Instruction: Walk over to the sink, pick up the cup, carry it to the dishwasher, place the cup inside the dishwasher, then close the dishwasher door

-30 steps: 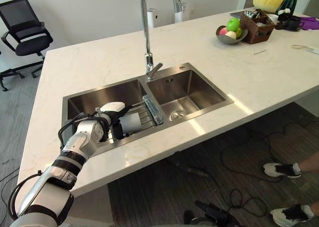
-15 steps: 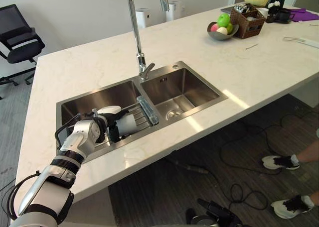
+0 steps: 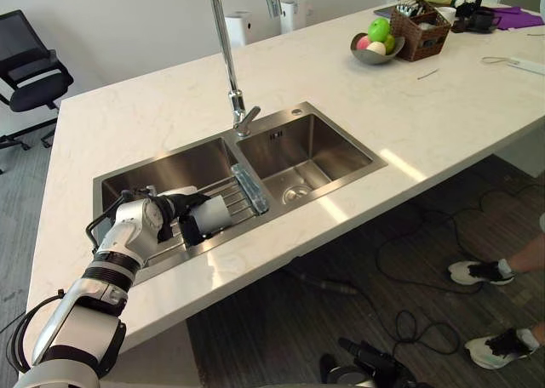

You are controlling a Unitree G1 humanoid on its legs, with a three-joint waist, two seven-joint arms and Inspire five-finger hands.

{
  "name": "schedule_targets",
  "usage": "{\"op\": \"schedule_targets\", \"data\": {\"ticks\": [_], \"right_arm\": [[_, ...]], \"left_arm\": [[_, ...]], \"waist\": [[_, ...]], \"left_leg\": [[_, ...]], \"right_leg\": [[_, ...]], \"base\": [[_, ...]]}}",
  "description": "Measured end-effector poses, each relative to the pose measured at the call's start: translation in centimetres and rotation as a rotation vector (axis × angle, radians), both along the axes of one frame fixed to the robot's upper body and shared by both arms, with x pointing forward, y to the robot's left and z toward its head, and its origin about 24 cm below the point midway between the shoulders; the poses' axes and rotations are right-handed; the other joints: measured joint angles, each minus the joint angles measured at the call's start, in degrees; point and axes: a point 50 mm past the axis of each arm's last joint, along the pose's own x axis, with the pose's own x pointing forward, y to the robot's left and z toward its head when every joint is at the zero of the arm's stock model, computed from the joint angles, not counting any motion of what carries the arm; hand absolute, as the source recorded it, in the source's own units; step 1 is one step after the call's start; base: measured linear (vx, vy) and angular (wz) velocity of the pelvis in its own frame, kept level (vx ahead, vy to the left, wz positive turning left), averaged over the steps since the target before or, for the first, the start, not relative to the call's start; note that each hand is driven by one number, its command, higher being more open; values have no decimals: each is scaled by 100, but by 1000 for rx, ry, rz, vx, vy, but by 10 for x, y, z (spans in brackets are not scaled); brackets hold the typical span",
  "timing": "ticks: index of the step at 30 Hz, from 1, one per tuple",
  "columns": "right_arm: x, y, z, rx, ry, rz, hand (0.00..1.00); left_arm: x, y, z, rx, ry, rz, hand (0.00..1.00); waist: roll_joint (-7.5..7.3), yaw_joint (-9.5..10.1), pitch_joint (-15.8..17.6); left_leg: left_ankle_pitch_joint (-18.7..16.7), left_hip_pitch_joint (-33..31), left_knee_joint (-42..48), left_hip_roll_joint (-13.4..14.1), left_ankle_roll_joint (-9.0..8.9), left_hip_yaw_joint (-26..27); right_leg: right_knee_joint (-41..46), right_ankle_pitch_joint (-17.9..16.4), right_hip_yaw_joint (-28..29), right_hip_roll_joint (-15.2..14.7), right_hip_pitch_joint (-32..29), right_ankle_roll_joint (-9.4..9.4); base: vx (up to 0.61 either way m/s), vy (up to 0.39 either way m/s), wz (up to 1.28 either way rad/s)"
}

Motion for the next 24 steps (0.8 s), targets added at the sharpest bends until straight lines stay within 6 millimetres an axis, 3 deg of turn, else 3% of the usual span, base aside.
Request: {"op": "schedule_targets", "data": {"ticks": [5,9,24], "right_arm": [[0,-1,0,-4,3,9,100],[0,-1,0,-10,6,25,100],[0,0,0,-11,6,28,100]], "left_arm": [[0,3,-5,19,-8,-7,0],[-2,-7,-15,-2,-85,-32,0],[-11,-14,-28,-35,-337,-43,0]], "waist": [[-4,-9,3],[-27,12,19],[-70,96,39]], "left_leg": [[-4,4,16,8,4,-53],[-24,-4,49,14,10,-92],[-34,-47,85,12,21,-148]], "right_leg": [[-1,-12,-49,-3,33,15],[-2,-19,-79,-8,53,23],[-2,-24,-121,-14,51,30]], "base": [[0,0,5],[-18,-5,4],[-25,-8,1]]}}
